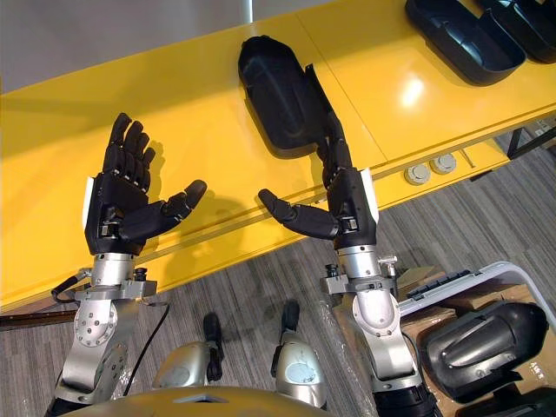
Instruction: Walk over and take three plastic housings, then place them on the shelf
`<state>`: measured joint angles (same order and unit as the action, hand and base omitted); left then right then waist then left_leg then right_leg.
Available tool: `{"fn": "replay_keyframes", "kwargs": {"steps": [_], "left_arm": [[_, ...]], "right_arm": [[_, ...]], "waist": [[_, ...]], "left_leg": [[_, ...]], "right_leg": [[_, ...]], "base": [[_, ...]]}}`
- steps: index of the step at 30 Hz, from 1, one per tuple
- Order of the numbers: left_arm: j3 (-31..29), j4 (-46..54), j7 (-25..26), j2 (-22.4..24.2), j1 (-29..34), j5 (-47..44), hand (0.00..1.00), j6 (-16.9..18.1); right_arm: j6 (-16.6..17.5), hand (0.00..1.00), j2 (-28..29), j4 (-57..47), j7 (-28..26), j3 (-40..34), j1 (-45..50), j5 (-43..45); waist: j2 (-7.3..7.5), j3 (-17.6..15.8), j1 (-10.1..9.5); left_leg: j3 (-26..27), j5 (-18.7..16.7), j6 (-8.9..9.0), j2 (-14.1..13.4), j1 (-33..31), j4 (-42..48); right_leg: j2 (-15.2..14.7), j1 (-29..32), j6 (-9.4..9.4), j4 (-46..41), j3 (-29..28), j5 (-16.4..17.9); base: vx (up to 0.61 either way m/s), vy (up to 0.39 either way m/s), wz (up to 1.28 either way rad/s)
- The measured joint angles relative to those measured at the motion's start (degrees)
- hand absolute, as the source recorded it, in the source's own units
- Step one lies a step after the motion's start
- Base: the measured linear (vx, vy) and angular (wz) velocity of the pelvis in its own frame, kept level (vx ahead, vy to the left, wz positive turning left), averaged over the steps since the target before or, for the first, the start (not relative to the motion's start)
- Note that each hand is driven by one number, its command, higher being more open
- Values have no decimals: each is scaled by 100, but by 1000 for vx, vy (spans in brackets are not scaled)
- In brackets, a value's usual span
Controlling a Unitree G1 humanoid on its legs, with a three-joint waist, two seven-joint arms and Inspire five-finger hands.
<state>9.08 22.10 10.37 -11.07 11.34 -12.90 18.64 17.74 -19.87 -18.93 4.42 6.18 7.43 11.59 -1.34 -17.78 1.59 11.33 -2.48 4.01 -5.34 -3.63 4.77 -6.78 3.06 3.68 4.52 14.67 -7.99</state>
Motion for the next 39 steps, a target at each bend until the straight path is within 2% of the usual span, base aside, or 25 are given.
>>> {"fn": "replay_keyframes", "kwargs": {"steps": [11, 19, 24, 27, 32, 39], "left_arm": [[-2, 0, -4, 6, -6, 1, 100, 0], [-97, -1, -48, 102, -288, -21, 100, 1], [-101, -1, -83, 112, -400, -30, 100, 1], [-108, -1, -85, 112, -439, -29, 100, 1], [-111, -24, -38, 110, -723, -26, 100, 3], [-117, -25, -2, 103, -713, -18, 100, 3]], "right_arm": [[-221, 100, 12, 9, -9, 2, -195, 2], [-248, 100, 13, 721, 190, 2, -1087, -68], [-320, 100, 12, 805, 226, 7, -1347, -209], [-338, 100, 12, 930, 219, 8, -1497, -208], [-321, 100, -1, 1029, 245, -110, -1898, -206], [-195, 100, 4, 1142, 276, -111, -1950, -215]], "waist": [[89, -58, -11], [40, -222, -39], [22, -236, -144], [25, -247, -139], [-24, -679, -135], [-12, -753, -151]], "left_leg": [[41, -3, -4, -3, -25, 4], [-89, 45, -29, 55, -166, 24], [-96, 52, -35, 63, -193, 8], [-106, 48, -44, 66, -201, 20], [-133, -228, -123, 28, -406, 685], [-102, -272, -182, 63, -496, 856]], "right_leg": [[-10, 46, 3, -1, -40, -3], [-25, 106, 21, -1, 82, -19], [-33, 139, 21, -1, 89, -19], [-94, 136, 21, -4, 105, -19], [-145, 237, 25, -455, 82, 119], [-222, 315, 22, -581, 75, 151]], "base": [[0, 0, 0], [-9, 2, 9], [0, 3, 2], [-5, 11, 2], [-81, 30, -1], [-56, 27, 0]]}}
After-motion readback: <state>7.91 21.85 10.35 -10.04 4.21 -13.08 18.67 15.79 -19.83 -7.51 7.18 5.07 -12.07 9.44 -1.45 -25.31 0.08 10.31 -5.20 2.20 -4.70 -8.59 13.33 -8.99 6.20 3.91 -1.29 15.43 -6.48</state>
